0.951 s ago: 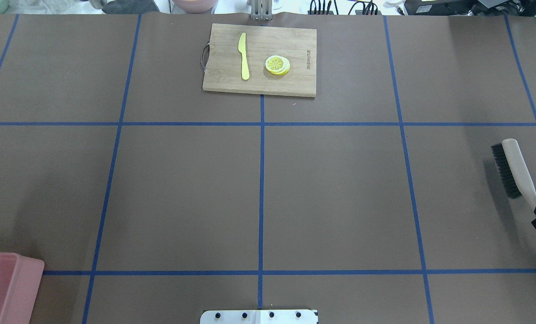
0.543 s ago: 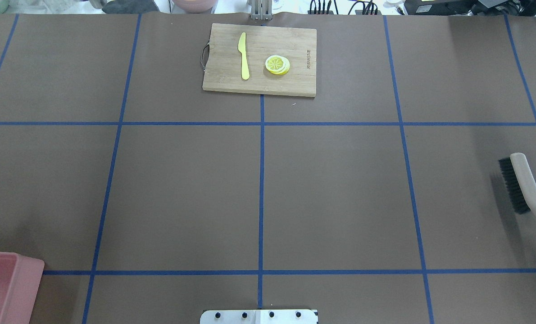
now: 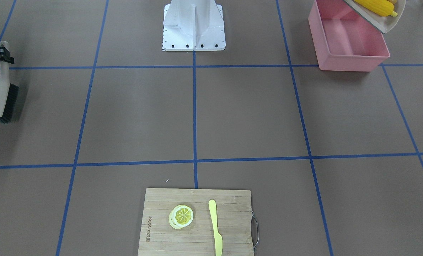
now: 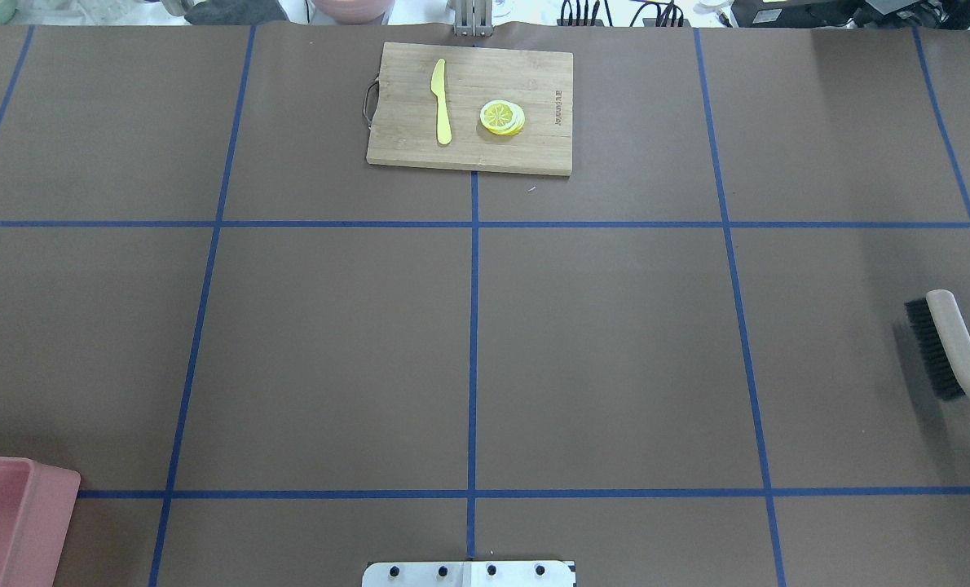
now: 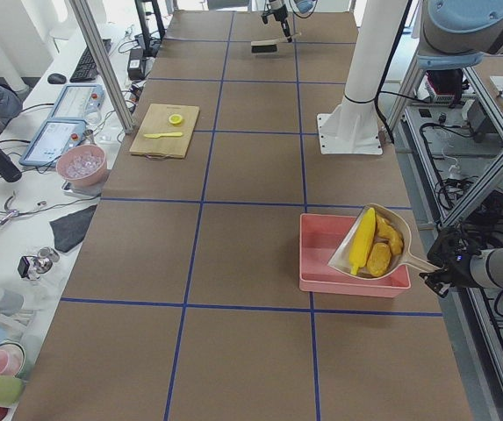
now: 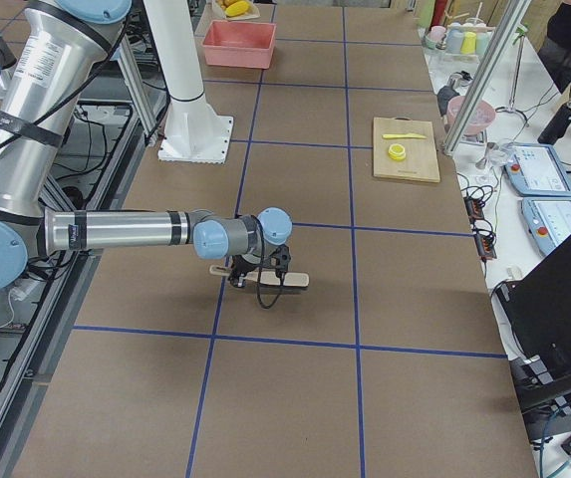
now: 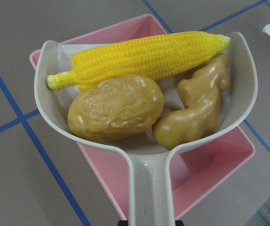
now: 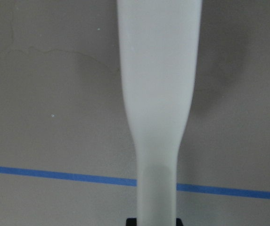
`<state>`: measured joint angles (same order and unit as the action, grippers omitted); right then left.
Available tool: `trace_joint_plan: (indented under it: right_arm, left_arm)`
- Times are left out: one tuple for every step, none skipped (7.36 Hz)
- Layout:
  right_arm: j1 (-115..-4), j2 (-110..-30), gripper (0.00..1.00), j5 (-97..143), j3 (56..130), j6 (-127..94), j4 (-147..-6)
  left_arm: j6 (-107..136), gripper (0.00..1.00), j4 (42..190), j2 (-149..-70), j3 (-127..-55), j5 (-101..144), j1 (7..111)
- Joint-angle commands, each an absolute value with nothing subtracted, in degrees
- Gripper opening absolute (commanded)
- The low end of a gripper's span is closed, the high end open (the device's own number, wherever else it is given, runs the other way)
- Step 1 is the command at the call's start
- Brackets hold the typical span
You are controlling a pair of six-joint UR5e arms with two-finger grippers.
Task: Sweep and dump trash into bin
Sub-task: 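Tilt the dustpan with the left gripper to dump the items into the pink bin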
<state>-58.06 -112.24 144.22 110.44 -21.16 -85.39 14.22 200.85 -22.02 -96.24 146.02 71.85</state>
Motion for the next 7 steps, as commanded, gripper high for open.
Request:
trace_joint_plan:
  right_arm:
    - [-56.2, -112.2, 0.0, 144.3, 110.3, -21.4, -85.5]
    - [-55.6, -112.2, 0.0, 144.3, 110.1, -21.6, -85.9]
    - [-55.2, -112.2, 0.0, 144.4, 110.1, -21.6, -85.9]
    - [-54.8, -112.1, 0.0, 144.7, 110.1, -21.7, -86.0]
    - [-54.6, -111.7, 0.0, 144.8, 109.5, -22.0, -86.0]
    - [-54.4, -111.6, 0.34, 144.8, 109.3, -22.1, -86.2]
    - [-54.3, -111.6, 0.6, 145.4, 109.3, -22.0, -86.2]
  left_arm:
    - [9.1, 0.18, 198.3, -19.9, -96.2, 148.3, 71.8]
    - [7.7, 0.18, 198.1, -19.1, -96.2, 149.8, 71.8]
    - [6.3, 0.16, 196.2, -19.0, -96.2, 149.9, 71.7]
    - [1.6, 0.15, 191.7, -18.5, -96.2, 150.7, 71.8]
    - [0.6, 0.12, 189.0, -18.1, -96.3, 150.9, 71.6]
    - [0.7, 0.11, 186.6, -17.8, -97.0, 152.4, 70.8]
    - [0.7, 0.11, 184.1, -17.4, -99.7, 152.8, 69.4]
